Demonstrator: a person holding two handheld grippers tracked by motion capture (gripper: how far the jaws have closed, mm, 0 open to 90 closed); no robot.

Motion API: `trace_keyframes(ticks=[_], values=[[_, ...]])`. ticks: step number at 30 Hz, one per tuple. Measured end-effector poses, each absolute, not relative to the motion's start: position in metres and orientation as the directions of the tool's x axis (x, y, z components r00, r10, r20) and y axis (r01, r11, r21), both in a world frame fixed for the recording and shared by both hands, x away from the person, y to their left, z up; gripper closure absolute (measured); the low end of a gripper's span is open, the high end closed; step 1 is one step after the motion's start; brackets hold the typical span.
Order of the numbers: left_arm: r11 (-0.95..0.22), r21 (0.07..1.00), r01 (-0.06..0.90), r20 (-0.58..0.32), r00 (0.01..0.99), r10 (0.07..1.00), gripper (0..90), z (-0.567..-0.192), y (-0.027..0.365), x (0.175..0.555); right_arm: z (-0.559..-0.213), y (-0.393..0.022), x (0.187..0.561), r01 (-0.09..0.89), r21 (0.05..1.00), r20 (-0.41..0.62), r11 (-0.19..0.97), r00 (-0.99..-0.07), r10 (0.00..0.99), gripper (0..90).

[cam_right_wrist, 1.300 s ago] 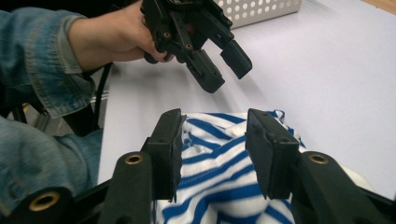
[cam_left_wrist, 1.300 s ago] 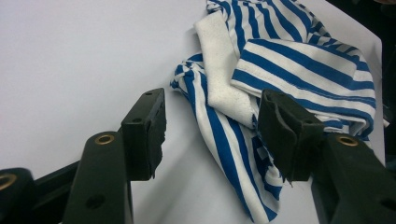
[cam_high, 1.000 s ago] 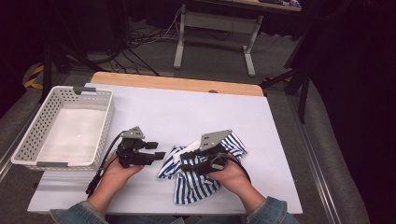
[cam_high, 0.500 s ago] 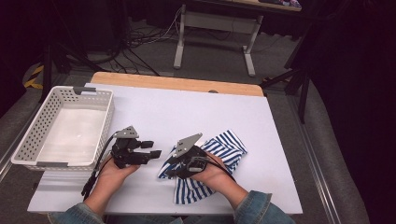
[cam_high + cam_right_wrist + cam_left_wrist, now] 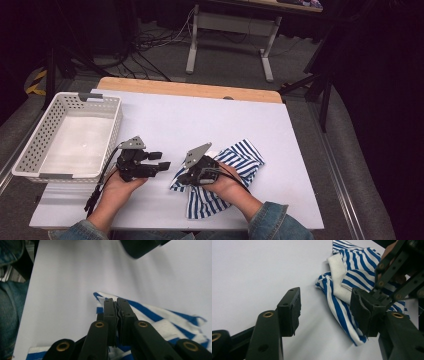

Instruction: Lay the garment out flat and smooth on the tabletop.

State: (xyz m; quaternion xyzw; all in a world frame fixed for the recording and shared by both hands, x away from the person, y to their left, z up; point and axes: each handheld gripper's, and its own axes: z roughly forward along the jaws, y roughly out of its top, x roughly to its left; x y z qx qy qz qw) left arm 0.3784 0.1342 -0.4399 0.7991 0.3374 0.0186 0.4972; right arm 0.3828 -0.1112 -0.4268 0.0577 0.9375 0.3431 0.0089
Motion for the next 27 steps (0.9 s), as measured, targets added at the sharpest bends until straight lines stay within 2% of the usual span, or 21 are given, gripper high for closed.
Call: trace_keyframes(ticks=[7,14,27], values=[[-0.275,0.803,0.528,-0.319,0.771,0.551,43.2,-0.441,0.132,0.378,-0.387,-0.133,0.399,0.124,0.751,-0.015,0.649,-0.979,0.204,87.7],[-0.287,0.798,0.529,-0.321,0.778,0.540,43.2,-0.443,0.129,0.378,-0.365,-0.153,0.413,0.138,0.817,-0.038,0.561,-0.956,0.290,87.9],[-0.308,0.786,0.536,-0.337,0.789,0.513,43.4,-0.447,0.119,0.378,-0.343,-0.175,0.442,0.153,0.865,-0.074,0.478,-0.903,0.423,87.9]])
